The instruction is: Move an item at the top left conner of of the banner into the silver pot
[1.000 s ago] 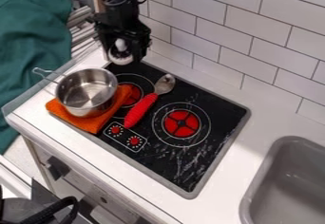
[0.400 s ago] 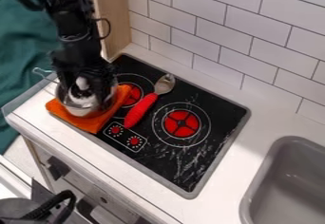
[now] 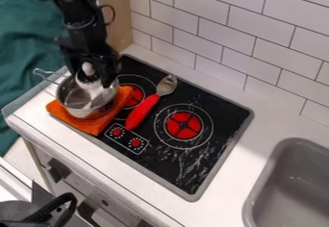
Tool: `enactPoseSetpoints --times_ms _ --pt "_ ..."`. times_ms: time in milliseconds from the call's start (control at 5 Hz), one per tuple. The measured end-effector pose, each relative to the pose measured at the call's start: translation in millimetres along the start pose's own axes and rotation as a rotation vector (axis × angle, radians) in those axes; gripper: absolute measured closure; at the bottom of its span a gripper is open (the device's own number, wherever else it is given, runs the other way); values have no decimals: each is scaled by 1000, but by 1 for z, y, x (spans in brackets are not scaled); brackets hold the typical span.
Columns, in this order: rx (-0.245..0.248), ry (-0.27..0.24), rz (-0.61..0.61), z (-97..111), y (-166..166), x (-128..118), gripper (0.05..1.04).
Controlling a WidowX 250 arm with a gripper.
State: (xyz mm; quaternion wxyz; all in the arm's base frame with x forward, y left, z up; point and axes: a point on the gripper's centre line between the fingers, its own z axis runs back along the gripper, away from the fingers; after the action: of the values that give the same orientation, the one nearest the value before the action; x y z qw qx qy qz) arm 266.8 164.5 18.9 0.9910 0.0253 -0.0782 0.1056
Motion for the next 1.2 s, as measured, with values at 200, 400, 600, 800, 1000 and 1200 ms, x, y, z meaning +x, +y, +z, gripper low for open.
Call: enactPoseSetpoints --times_ms 200,400,600,800,1000,1200 --pt "6 -4 10 -2 5 12 167" --pt "-4 23 15 -3 6 13 69" --pt "-1 46 -1 -2 -2 12 75" --pt "-2 57 -59 10 -20 17 75" --pt "-3 -7 -138 28 -60 34 76" --pt "-31 -16 -127 29 -79 37 76"
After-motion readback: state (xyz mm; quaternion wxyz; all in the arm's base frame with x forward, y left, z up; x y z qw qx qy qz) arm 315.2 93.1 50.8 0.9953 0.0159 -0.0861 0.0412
